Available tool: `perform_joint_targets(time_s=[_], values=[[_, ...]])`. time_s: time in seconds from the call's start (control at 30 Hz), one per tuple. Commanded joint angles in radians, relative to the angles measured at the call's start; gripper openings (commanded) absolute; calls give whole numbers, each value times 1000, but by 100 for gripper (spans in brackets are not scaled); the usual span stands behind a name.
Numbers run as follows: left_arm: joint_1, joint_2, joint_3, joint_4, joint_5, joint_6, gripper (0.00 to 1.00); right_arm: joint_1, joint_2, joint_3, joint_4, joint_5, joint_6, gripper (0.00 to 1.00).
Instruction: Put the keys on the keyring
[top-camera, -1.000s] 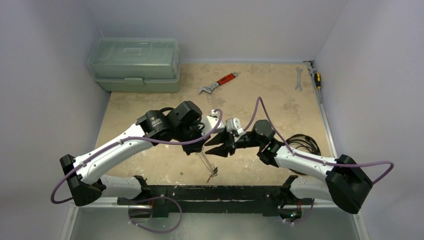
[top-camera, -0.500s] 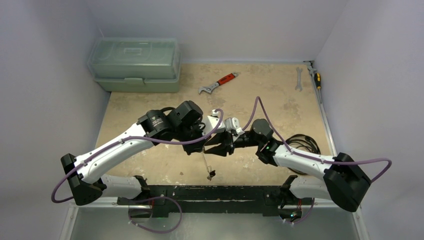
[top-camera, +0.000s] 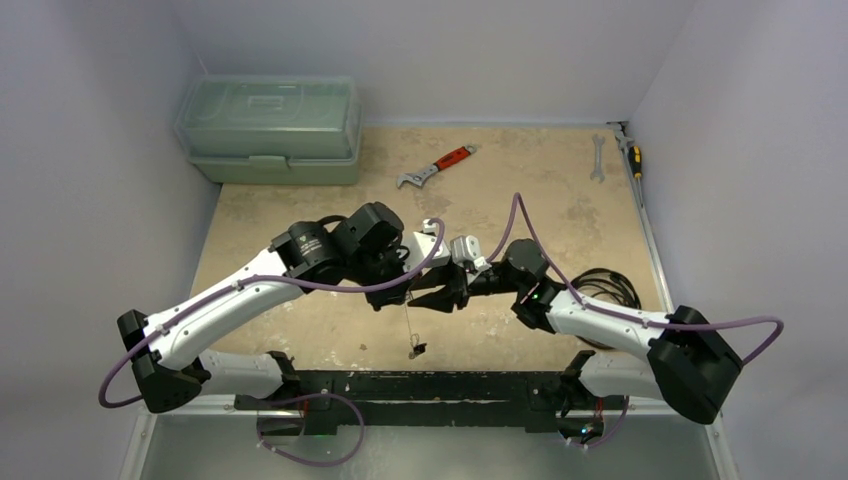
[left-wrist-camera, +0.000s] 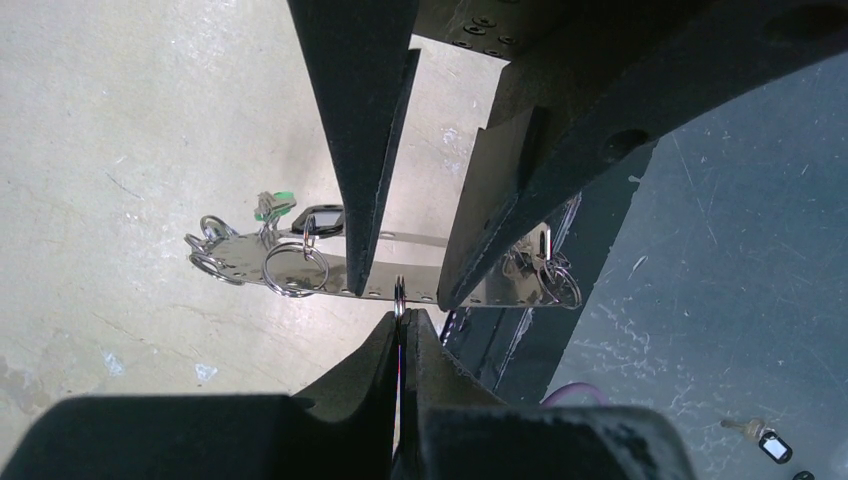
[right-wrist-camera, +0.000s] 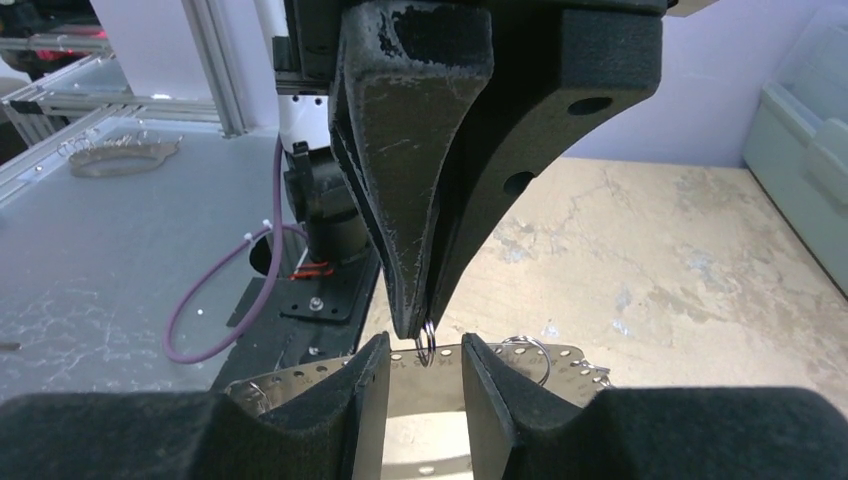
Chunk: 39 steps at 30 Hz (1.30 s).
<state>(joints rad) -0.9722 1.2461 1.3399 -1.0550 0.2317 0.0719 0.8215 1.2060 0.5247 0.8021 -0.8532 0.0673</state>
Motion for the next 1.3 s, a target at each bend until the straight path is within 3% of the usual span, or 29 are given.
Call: perform_joint_targets(time_s=[0.0, 0.73, 0.83, 1.0, 1.27], values=[[-6, -47, 46, 52, 6, 9, 0, 7, -22, -7, 81, 11, 23, 36], [-6, -72, 38, 64, 24, 12, 0, 7, 3, -8, 140, 17, 63, 27], [-6, -72, 35, 69, 29, 11, 0, 7, 10, -4, 142, 15, 63, 21], [-7, -71, 39, 70, 34, 10, 0, 7, 26, 4, 149, 5, 63, 0], [-7, -73, 42, 78, 21, 6, 0, 7, 23, -7, 203, 1, 108, 0]])
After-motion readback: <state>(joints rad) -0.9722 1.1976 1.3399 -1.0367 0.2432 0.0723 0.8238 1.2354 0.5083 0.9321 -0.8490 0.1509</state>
